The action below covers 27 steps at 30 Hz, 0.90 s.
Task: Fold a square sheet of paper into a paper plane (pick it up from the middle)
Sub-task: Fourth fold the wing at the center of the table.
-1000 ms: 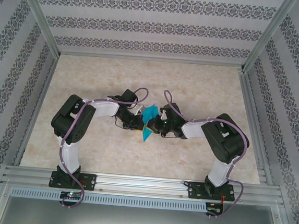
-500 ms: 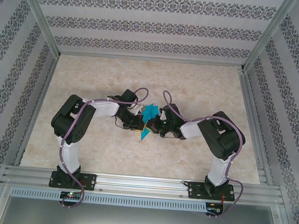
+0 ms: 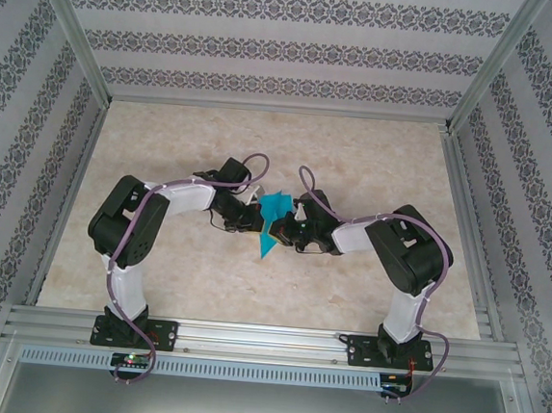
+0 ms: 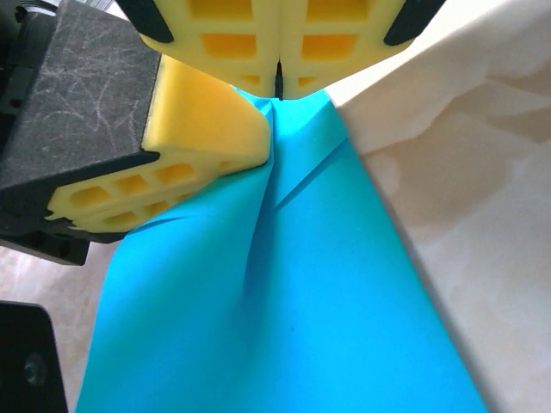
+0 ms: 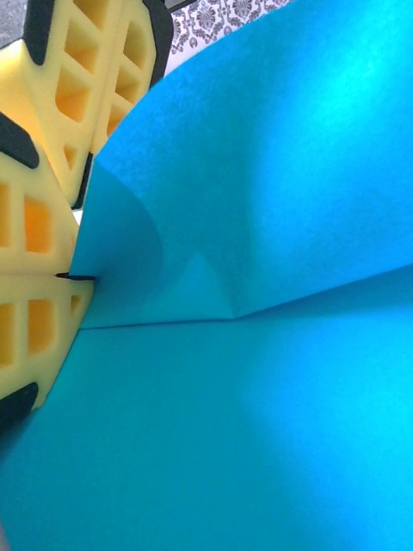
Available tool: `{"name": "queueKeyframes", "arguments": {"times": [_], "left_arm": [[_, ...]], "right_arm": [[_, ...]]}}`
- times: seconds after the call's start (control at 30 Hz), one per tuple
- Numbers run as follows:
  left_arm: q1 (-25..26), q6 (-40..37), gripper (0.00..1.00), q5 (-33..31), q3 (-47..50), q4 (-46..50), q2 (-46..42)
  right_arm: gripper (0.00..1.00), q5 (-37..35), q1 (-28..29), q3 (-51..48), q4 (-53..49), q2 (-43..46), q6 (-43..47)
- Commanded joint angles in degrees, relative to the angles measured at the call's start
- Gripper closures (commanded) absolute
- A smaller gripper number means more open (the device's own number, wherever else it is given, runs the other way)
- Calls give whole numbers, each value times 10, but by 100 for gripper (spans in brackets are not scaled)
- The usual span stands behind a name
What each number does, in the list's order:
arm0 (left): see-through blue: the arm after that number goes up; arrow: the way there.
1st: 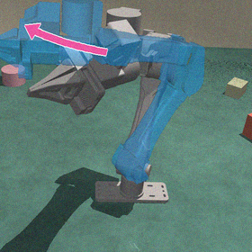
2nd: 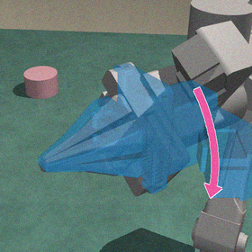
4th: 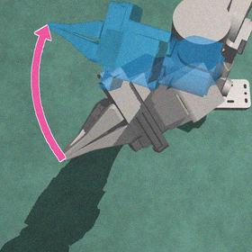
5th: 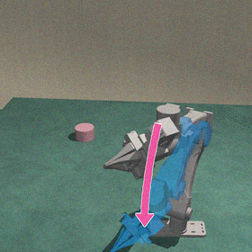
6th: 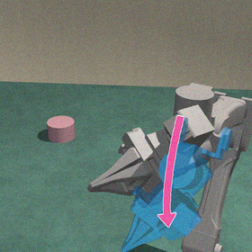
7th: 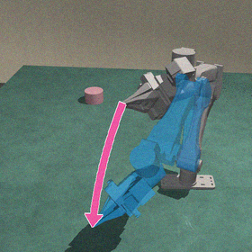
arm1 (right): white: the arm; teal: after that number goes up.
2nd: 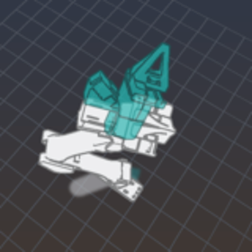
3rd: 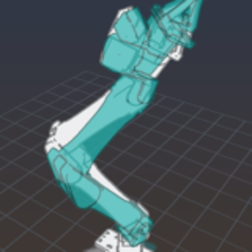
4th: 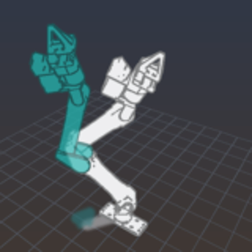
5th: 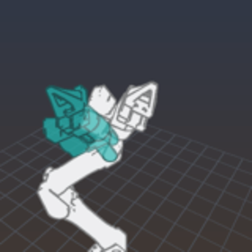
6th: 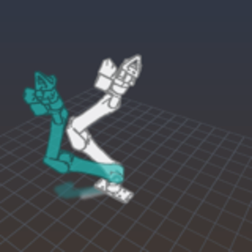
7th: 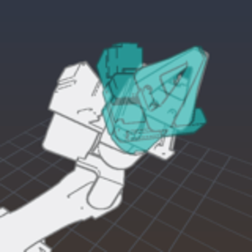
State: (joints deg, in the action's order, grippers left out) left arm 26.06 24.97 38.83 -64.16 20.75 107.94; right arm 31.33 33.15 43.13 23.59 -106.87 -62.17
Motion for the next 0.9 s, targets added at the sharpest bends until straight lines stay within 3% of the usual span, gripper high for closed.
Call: {"name": "queueKeyframes", "arguments": {"times": [0.0, 0.3, 0.73, 0.87], "left_arm": [[-5, 29, 97, 5, -3, -31, -7], [-5, 56, 100, -32, 19, -38, -1], [-4, 63, 100, 12, 25, -70, 23], [-3, 51, 100, -6, 25, -50, 25]], "right_arm": [[95, -30, 2, -4, -52, 0, 14], [95, -32, 3, -6, -58, 13, 16], [95, -30, 7, -3, -60, 21, 14], [95, -30, 6, -2, -61, 25, 13]]}}
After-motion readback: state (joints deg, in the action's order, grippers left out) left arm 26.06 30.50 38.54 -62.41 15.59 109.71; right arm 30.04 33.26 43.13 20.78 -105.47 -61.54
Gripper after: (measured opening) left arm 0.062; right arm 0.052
